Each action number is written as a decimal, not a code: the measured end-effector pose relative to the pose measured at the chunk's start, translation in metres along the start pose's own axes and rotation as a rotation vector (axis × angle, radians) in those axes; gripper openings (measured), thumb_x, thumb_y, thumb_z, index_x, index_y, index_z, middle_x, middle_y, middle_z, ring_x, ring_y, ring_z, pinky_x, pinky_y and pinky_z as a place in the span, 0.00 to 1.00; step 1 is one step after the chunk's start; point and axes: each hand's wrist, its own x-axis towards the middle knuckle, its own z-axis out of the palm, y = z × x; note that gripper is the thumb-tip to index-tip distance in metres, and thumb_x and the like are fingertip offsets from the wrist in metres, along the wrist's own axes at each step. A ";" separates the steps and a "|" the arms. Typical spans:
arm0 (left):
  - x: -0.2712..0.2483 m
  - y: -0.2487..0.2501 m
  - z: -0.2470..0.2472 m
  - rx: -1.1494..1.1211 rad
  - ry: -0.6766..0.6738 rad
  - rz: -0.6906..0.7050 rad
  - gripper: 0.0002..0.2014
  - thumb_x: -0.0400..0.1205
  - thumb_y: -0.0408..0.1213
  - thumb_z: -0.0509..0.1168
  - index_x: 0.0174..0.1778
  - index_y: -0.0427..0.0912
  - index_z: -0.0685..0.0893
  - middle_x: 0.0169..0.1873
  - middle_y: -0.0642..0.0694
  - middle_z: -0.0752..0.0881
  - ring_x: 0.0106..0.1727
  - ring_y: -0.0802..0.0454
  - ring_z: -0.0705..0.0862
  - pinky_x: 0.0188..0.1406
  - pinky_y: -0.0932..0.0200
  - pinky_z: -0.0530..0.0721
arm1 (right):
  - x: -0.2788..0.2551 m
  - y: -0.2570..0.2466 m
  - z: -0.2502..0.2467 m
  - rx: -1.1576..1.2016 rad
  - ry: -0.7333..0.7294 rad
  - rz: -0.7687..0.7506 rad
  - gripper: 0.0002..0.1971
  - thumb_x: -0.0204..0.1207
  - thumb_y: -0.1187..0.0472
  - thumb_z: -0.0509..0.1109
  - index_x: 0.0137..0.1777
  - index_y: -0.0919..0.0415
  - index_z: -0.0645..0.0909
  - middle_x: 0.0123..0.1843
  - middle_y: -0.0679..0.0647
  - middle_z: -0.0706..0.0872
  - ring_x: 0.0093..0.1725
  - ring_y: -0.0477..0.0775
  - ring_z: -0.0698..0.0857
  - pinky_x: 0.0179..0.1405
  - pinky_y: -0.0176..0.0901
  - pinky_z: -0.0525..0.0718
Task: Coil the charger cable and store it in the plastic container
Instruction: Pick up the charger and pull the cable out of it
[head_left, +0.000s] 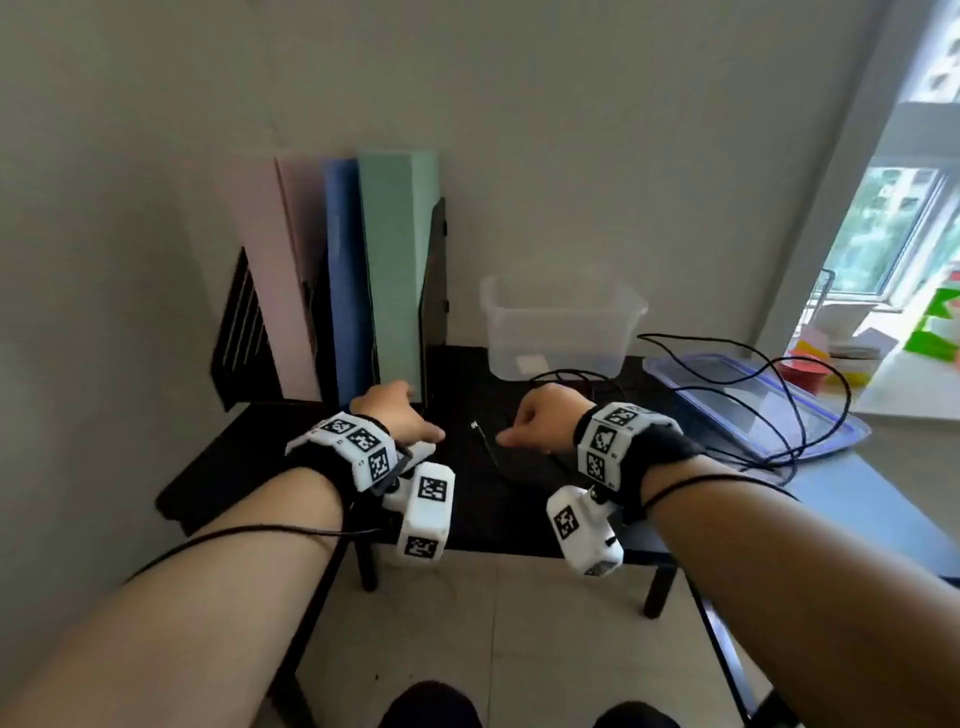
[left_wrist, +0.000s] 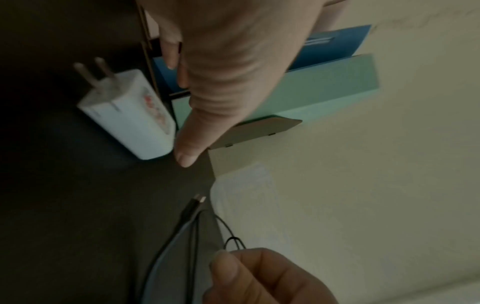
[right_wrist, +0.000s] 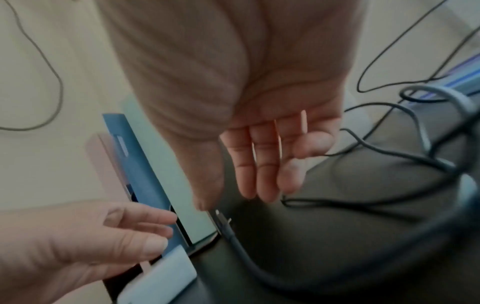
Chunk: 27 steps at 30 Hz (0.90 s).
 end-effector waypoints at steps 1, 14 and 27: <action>-0.004 -0.004 0.002 0.055 -0.033 -0.027 0.41 0.67 0.51 0.76 0.75 0.42 0.70 0.72 0.43 0.77 0.72 0.42 0.76 0.71 0.48 0.75 | -0.001 -0.001 0.006 0.009 -0.011 0.024 0.15 0.70 0.46 0.74 0.41 0.59 0.87 0.36 0.51 0.85 0.42 0.50 0.84 0.44 0.40 0.82; -0.008 -0.019 0.017 -0.169 0.004 0.053 0.28 0.68 0.36 0.77 0.64 0.40 0.80 0.60 0.42 0.85 0.60 0.46 0.83 0.60 0.57 0.80 | 0.016 -0.010 0.045 0.273 0.064 0.100 0.05 0.76 0.63 0.70 0.40 0.59 0.79 0.38 0.53 0.80 0.36 0.51 0.79 0.37 0.40 0.77; -0.020 0.021 0.000 -0.589 0.071 0.438 0.32 0.69 0.26 0.75 0.69 0.50 0.77 0.66 0.47 0.79 0.64 0.56 0.75 0.64 0.64 0.69 | -0.007 -0.007 -0.015 0.459 0.340 -0.105 0.13 0.81 0.54 0.65 0.49 0.61 0.87 0.44 0.55 0.88 0.46 0.54 0.84 0.53 0.46 0.80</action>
